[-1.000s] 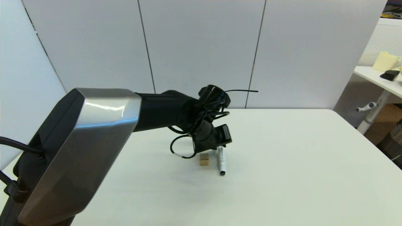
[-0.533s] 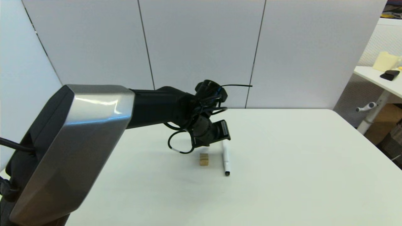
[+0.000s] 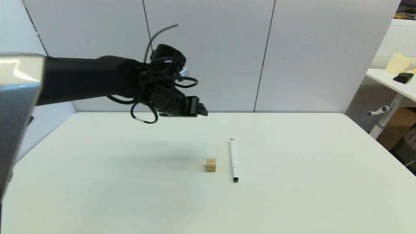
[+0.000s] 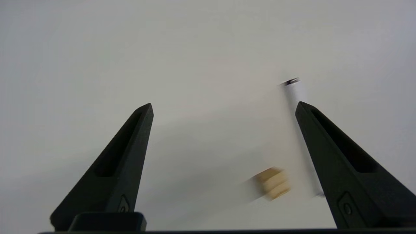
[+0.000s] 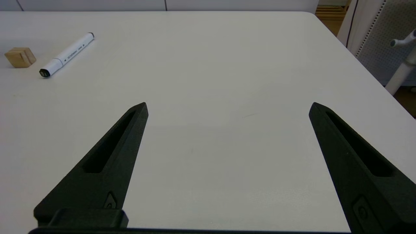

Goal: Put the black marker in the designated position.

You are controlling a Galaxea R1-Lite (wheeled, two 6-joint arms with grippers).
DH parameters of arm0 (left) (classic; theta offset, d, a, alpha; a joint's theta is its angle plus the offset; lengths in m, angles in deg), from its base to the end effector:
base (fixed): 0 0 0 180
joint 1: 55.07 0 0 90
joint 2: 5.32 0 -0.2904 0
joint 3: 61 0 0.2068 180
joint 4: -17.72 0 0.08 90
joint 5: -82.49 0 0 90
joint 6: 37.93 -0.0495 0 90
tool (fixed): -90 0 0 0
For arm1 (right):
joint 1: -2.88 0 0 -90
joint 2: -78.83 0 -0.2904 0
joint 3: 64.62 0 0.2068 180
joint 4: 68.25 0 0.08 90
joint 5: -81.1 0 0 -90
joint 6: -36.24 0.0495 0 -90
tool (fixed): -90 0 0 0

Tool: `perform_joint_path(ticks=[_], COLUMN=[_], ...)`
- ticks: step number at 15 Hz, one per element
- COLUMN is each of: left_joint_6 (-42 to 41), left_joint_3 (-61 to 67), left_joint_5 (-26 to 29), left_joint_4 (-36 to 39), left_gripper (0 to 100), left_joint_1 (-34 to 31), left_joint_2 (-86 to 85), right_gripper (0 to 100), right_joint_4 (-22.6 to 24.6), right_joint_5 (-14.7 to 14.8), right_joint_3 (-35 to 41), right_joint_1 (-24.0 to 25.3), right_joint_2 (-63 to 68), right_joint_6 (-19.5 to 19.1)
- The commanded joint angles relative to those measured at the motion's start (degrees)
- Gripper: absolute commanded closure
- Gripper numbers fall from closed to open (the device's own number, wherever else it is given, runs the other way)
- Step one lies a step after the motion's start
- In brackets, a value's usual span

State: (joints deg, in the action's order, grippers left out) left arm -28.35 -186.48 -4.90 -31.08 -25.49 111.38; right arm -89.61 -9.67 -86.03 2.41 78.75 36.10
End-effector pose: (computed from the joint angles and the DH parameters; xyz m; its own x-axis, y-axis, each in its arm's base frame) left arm 0.3763 -0.2162 0.2078 0.6428 -0.4172 -0.6424 0.4231 0.8925 -0.1563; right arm 0.0315 0.0004 0.0756 1.0000 0.0052 0.0023 -0.0052 1.0000 -0.0025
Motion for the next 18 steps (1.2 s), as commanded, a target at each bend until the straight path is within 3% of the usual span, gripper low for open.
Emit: perform_joint_path(ticks=[1, 4, 7, 12, 18], left_joint_6=[-14.68, -14.94, -19.78, -20.83, -21.62], left_joint_3=[25.15, 42.99, 58.63, 73.22, 89.66], left_joint_5=[1.79, 1.52, 1.52, 2.23, 2.23], left_joint_4=[1.82, 7.88, 16.76, 25.90, 30.91], left_gripper=[0, 0, 0, 0, 0], left_joint_1=[-6.02, -8.30, -14.98, -22.02, -24.04], left_joint_2=[-25.03, -39.71, -54.12, -72.58, -95.43], right_gripper=[0, 0, 0, 0, 0], right_joint_4=[0.04, 0.04, 0.04, 0.04, 0.04], right_joint_5=[-0.02, -0.02, -0.02, -0.02, -0.02], right_joint_3=[0.00, 0.00, 0.00, 0.00, 0.00], right_joint_1=[0.02, 0.02, -0.06, 0.02, -0.06], right_joint_2=[0.07, 0.07, 0.07, 0.07, 0.07], right_joint_6=[-0.04, -0.04, -0.04, -0.04, -0.04])
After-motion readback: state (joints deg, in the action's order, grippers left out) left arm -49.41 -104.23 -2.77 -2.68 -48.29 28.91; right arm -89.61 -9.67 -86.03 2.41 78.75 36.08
